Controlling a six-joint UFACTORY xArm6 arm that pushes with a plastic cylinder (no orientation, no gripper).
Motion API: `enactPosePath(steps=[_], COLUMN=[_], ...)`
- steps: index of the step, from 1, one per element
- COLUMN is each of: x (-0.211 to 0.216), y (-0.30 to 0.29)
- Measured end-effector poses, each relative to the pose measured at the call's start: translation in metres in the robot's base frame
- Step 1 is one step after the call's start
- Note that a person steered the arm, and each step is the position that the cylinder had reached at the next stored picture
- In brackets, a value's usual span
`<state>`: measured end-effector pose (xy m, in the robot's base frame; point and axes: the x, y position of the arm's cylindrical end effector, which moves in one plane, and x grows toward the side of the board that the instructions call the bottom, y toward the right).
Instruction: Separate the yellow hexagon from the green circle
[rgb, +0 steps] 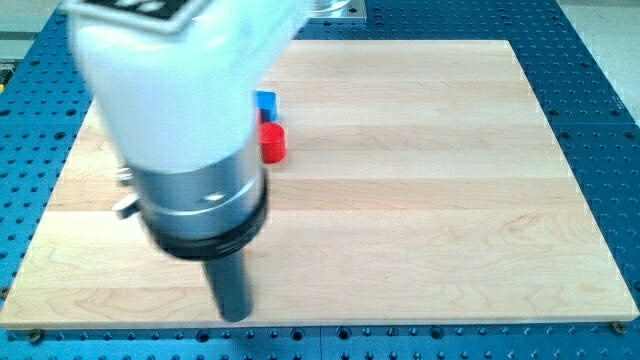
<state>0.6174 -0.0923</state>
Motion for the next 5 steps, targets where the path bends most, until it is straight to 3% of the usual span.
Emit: enactPosePath(steps=[1, 2, 4, 5], x=[-0.005, -0.022, -0.032, -0.061], y=[-0.04, 0.02, -0.018, -0.023])
